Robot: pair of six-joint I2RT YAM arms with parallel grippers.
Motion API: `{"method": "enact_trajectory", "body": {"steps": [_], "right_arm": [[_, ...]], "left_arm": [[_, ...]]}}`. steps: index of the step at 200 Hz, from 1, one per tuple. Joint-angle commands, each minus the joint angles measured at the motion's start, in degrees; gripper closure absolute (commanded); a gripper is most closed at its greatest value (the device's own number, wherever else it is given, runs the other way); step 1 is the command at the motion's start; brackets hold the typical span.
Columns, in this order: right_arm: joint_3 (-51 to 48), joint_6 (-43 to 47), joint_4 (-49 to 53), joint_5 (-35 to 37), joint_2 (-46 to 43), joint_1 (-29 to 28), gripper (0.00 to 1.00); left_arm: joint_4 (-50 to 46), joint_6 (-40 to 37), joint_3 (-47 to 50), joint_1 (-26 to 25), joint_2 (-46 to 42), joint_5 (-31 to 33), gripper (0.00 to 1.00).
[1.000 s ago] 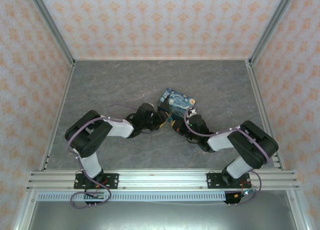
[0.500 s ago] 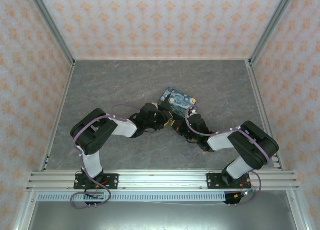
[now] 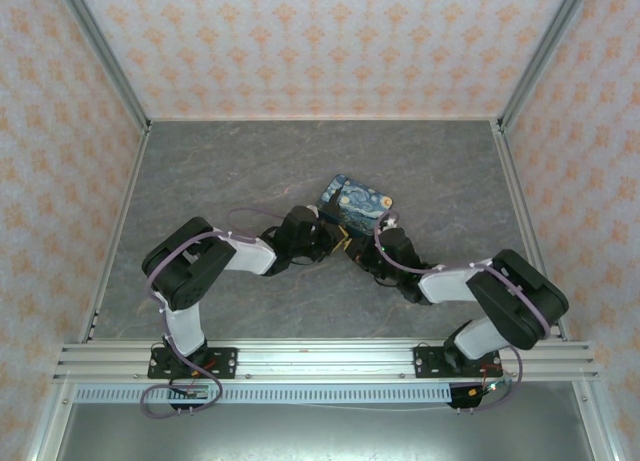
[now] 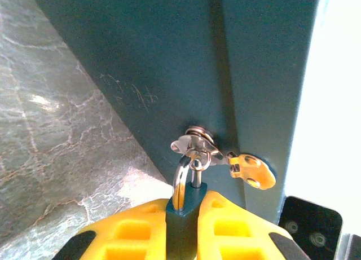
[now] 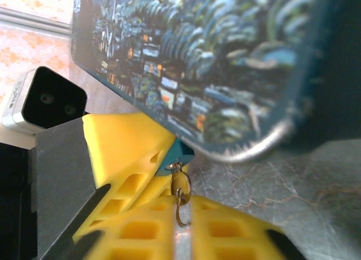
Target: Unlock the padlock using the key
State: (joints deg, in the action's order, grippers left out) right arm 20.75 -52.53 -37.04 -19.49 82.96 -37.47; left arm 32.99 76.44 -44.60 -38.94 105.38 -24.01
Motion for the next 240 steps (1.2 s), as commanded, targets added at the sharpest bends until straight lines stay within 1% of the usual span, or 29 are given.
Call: {"method": "enact_trajectory", "body": {"steps": [1, 13, 26, 46, 67, 82, 122, 141, 157, 196, 240], "right_arm": [[0.88, 6.36, 7.44, 4.28, -5.79, -0.25, 0.68], [0.78, 9.56, 11.20, 6.11, -8.83, -0.29, 0.59], [0.99, 13.89, 15.83, 8.20, -12.43, -0.23, 0.52], [1.78, 23.30, 21.94, 9.69, -18.35, -0.23, 0.45], [1.88, 35.08, 24.74, 9.35, -23.66, -0.31, 0.43], [1.51, 43.31, 24.93, 7.47, -26.51, -0.24, 0.44], [-0.14, 59.52, 23.05, 5.96, -31.03, -0.81, 0.47], [-0.54, 67.52, 22.36, 7.65, -31.03, -3.27, 0.48], [-0.49, 75.12, 22.25, 11.51, -29.71, -6.47, 0.48], [1.18, 86.81, 22.26, 20.99, -24.57, -11.22, 0.47], [1.57, 98.46, 20.90, 27.25, -20.05, -14.07, 0.45]], "left_arm": [[-4.73, -1.54, -1.26, -0.20, -2.60, 1.12, 1.00], [-5.51, -1.35, -1.44, -0.17, -3.40, 1.15, 1.00], [-7.10, -0.71, -1.96, -0.17, -4.14, 1.18, 1.00], [-10.33, 0.79, -3.10, -0.17, -5.21, 1.07, 1.00], [-13.56, 1.94, -4.52, -0.13, -6.30, 0.80, 1.00], [-15.79, 2.37, -5.61, -0.17, -6.95, 0.38, 1.00], [-18.88, 4.35, -7.16, -0.09, -8.04, -0.90, 1.00], [-19.02, 5.47, -7.28, 0.07, -8.13, -1.46, 1.00], [-18.84, 5.91, -7.47, 0.26, -8.22, -2.00, 1.00], [-19.05, 5.71, -8.33, 0.52, -8.31, -3.27, 1.00], [-18.25, 5.76, -8.73, 0.71, -8.24, -4.50, 1.00]]}}
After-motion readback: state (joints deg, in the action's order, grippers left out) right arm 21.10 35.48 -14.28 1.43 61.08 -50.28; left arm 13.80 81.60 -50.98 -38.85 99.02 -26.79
